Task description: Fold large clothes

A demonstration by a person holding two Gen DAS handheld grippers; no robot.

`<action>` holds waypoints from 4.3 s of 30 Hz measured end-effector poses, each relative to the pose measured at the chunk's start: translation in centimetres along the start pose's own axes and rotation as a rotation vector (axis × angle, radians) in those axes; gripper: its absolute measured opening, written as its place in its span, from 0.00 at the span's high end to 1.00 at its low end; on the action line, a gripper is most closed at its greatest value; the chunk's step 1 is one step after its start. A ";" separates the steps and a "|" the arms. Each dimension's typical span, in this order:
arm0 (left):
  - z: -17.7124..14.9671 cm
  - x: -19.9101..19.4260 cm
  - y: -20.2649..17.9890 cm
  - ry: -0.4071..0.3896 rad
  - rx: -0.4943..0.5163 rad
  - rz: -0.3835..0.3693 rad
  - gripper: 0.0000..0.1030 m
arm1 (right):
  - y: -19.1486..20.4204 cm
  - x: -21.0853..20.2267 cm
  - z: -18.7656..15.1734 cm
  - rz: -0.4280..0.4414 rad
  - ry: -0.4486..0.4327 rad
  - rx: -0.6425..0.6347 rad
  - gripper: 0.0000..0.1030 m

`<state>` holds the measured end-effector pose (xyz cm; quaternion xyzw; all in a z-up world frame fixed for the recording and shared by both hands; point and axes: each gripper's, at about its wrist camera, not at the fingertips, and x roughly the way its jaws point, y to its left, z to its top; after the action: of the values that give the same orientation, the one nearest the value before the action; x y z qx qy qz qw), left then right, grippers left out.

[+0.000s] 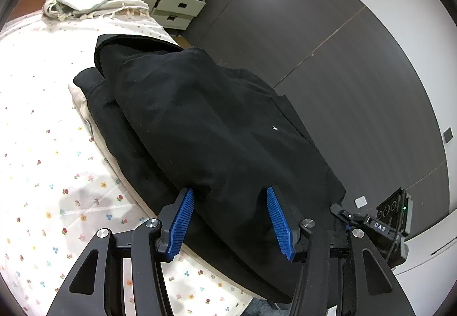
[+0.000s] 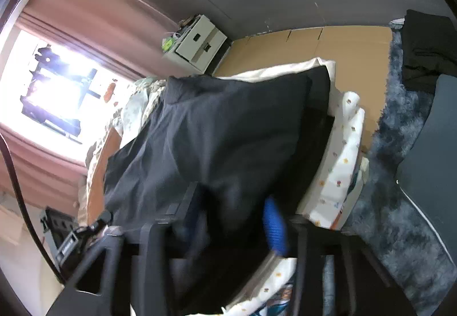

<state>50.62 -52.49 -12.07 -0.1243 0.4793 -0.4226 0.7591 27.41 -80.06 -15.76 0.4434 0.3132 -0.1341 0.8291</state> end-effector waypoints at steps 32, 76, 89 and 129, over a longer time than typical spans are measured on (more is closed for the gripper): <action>0.1 -12.1 -2.2 -0.104 0.107 0.146 0.06 | 7.1 -7.4 -3.1 -0.209 -0.059 -0.168 0.17; -22.6 -40.8 -11.1 -0.440 0.427 0.383 0.00 | 18.3 -28.9 -22.7 -0.216 -0.324 -0.547 0.00; -29.9 -43.7 -11.6 -0.507 0.433 0.407 0.00 | 17.0 -32.8 -28.9 -0.161 -0.369 -0.654 0.00; -41.0 -44.7 -6.5 -0.597 0.325 0.518 0.00 | 14.5 -28.4 -39.9 -0.055 -0.279 -0.792 0.00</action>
<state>4.89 -13.58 -1.29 0.0044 0.1811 -0.2335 0.9553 -3.12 -40.62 -4.60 0.0597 0.2370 -0.0844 0.9660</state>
